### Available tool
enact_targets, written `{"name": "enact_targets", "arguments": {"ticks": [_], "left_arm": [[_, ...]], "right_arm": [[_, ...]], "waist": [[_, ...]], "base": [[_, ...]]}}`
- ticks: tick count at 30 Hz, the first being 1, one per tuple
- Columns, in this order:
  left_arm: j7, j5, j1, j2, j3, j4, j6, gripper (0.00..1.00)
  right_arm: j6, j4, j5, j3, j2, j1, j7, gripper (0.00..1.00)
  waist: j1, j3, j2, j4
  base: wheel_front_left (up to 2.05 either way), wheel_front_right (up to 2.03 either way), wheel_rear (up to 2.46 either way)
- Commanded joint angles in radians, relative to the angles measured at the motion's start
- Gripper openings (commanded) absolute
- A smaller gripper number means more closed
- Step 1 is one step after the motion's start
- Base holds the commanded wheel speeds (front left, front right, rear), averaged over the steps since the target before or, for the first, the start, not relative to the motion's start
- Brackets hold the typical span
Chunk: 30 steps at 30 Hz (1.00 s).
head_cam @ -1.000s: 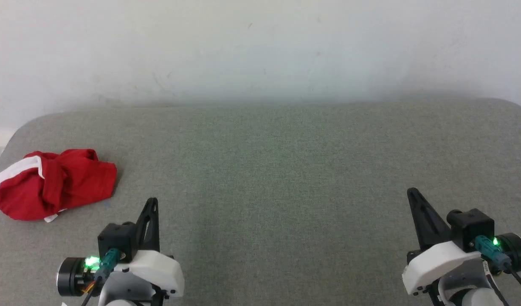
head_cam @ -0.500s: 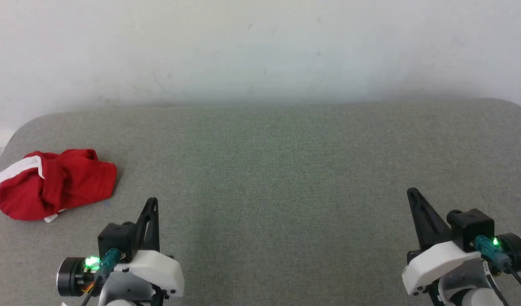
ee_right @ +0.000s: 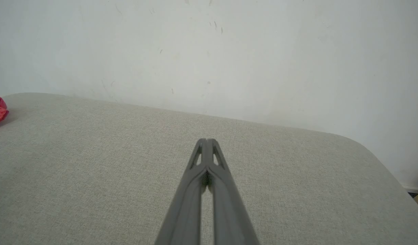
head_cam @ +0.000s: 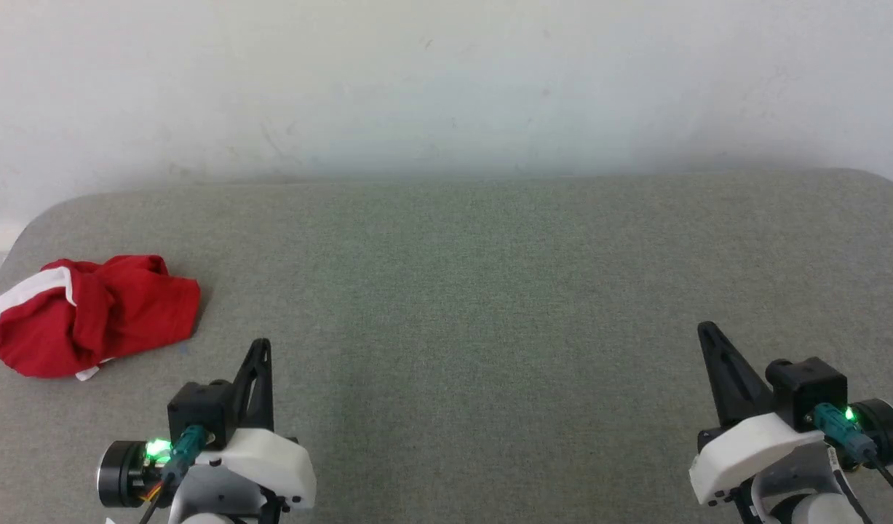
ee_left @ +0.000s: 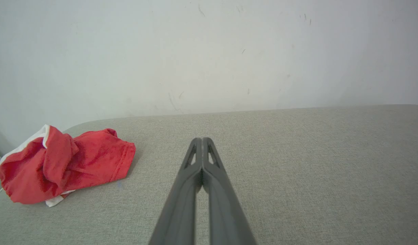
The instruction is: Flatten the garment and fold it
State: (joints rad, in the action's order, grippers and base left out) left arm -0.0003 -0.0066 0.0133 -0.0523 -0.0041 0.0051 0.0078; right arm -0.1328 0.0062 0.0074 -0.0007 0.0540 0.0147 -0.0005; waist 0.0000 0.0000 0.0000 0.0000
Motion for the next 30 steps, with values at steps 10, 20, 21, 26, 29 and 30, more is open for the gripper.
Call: {"name": "enact_targets", "arguments": {"ticks": [10, 20, 21, 26, 29, 30], "left_arm": [[-0.006, -0.004, 0.0, 0.0, -0.004, 0.006, 0.002, 1.0], [-0.027, -0.018, -0.001, 0.0, -0.015, 0.021, 0.008, 1.0], [-0.029, -0.02, -0.001, 0.0, -0.016, 0.022, 0.008, 1.0], [-0.04, -0.028, -0.001, 0.0, -0.021, 0.028, 0.011, 1.0], [-0.046, -0.032, -0.001, 0.0, -0.023, 0.032, 0.012, 1.0], [-0.048, -0.034, -0.001, 0.0, -0.024, 0.034, 0.012, 1.0]], "right_arm": [[0.0, 0.006, 0.003, -0.003, 0.001, 0.002, -0.006, 1.0], [0.0, 0.011, 0.012, -0.018, 0.001, 0.0, -0.027, 1.0], [0.0, 0.011, 0.013, -0.019, 0.001, 0.0, -0.029, 1.0], [0.0, 0.009, 0.023, -0.015, 0.0, 0.001, -0.04, 1.0], [0.0, 0.006, 0.031, -0.012, 0.0, 0.002, -0.046, 1.0], [0.0, 0.005, 0.033, -0.011, 0.0, 0.002, -0.048, 1.0]], "waist": [[0.0, 0.0, 0.0, 0.0], [0.0, 0.001, 0.0, 0.0], [0.0, 0.001, 0.0, 0.0], [0.0, 0.001, 0.0, 0.0], [0.0, 0.002, 0.0, 0.002], [0.0, 0.002, 0.0, 0.002]], "base": [[0.0, 0.0, 0.0], [0.0, 0.0, 0.0], [0.0, 0.0, 0.0], [0.0, 0.0, 0.0], [0.0, 0.0, 0.0], [0.0, 0.0, 0.0]]}}
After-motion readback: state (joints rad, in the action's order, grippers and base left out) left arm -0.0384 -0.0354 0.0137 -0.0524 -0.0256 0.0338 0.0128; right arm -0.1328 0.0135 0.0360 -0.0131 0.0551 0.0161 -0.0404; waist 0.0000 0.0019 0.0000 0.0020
